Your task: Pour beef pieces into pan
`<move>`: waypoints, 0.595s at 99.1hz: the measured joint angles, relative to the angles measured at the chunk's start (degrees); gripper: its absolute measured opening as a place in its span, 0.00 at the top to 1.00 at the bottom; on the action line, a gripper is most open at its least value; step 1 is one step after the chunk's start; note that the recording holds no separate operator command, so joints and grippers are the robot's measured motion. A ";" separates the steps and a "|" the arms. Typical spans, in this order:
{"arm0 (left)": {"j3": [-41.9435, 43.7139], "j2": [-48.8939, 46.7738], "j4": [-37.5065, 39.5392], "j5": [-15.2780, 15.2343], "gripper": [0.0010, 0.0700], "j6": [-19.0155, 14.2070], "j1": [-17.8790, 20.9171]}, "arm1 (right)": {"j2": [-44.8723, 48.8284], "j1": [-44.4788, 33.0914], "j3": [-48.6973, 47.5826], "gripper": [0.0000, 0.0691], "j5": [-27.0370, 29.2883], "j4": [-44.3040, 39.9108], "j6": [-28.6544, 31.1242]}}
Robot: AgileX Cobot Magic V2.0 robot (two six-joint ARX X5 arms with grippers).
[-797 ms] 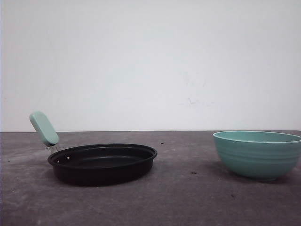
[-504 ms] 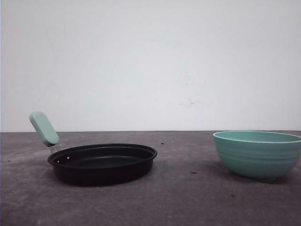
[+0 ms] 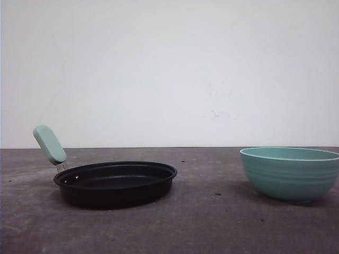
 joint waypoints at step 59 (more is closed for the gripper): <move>0.00 0.00 0.00 0.04 0.99 0.00 0.00 | 0.00 0.00 -0.02 0.98 0.00 0.72 0.04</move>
